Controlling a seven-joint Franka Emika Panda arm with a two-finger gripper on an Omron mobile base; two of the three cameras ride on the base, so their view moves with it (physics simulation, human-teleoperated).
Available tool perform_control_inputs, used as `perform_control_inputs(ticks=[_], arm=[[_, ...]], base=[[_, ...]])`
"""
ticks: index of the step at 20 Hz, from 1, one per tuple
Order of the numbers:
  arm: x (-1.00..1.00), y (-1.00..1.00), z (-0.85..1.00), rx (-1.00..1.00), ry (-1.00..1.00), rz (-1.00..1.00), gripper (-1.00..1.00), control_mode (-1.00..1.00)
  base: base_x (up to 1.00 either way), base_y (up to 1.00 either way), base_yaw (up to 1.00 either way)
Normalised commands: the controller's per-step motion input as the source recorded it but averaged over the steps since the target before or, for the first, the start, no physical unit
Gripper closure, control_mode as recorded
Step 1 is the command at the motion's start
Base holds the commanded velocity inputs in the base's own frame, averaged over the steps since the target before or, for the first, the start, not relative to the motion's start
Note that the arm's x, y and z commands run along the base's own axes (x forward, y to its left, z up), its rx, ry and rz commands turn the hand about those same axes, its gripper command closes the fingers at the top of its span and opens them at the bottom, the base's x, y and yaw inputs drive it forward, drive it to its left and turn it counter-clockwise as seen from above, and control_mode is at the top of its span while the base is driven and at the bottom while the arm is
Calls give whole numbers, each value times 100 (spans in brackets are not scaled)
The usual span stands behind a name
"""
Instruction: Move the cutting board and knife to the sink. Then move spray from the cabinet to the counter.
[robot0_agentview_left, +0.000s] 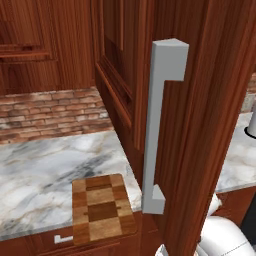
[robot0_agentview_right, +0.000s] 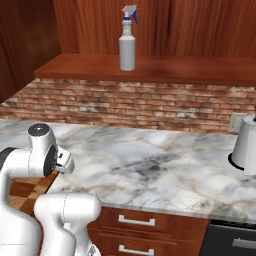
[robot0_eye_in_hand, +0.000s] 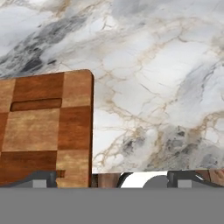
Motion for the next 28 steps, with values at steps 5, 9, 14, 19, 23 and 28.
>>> perform_control_inputs(ticks=[5,9,14,19,23,28], arm=[[0,0,0,0,0,0,-100,100],[0,0,0,0,0,0,-100,100],[0,0,0,0,0,0,-100,100],[0,0,0,0,0,0,-100,100],[0,5,-27,0,-6,4,-100,-100],[-11,9,-49,1,-20,11,-100,-100]], base=[[-62,-27,0],[-7,-11,0],[0,-54,0],[0,-5,0],[0,0,0],[0,0,0]])
